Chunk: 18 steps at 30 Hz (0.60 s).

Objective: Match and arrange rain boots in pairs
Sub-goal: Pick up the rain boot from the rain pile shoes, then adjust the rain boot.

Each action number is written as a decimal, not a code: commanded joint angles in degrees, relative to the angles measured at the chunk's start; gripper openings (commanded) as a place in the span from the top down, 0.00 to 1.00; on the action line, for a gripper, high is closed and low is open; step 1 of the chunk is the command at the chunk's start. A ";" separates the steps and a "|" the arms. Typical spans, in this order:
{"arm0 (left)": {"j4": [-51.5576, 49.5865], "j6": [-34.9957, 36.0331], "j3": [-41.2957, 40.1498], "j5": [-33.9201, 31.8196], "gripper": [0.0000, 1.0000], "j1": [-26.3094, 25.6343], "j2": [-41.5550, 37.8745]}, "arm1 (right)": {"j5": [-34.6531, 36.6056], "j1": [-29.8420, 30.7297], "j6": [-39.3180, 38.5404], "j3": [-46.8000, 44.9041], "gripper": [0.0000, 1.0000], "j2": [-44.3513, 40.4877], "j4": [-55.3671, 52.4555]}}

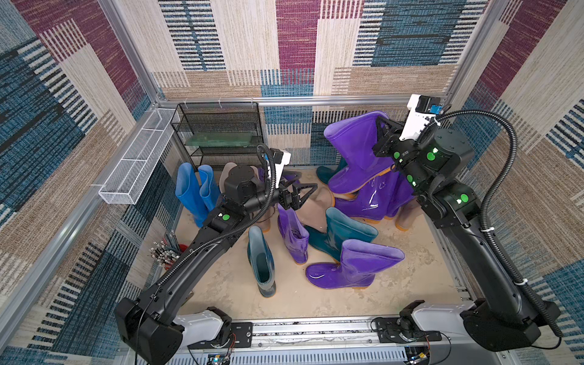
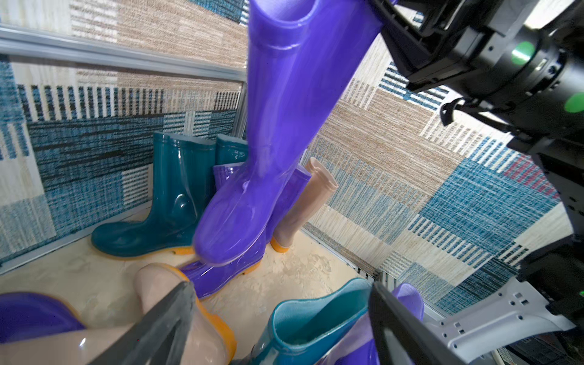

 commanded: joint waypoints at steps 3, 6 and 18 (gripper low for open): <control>11.19 1.88 2.14 -2.33 0.09 -0.24 2.11 | -3.84 2.72 1.50 -0.14 1.00 -0.95 4.76; 10.70 4.78 6.53 -5.84 0.05 -0.40 4.91 | -5.21 4.37 1.78 -0.39 1.00 -1.10 4.47; 14.33 7.73 8.94 -6.90 0.57 -0.41 7.52 | -12.25 8.10 4.13 -4.70 1.00 -4.16 3.89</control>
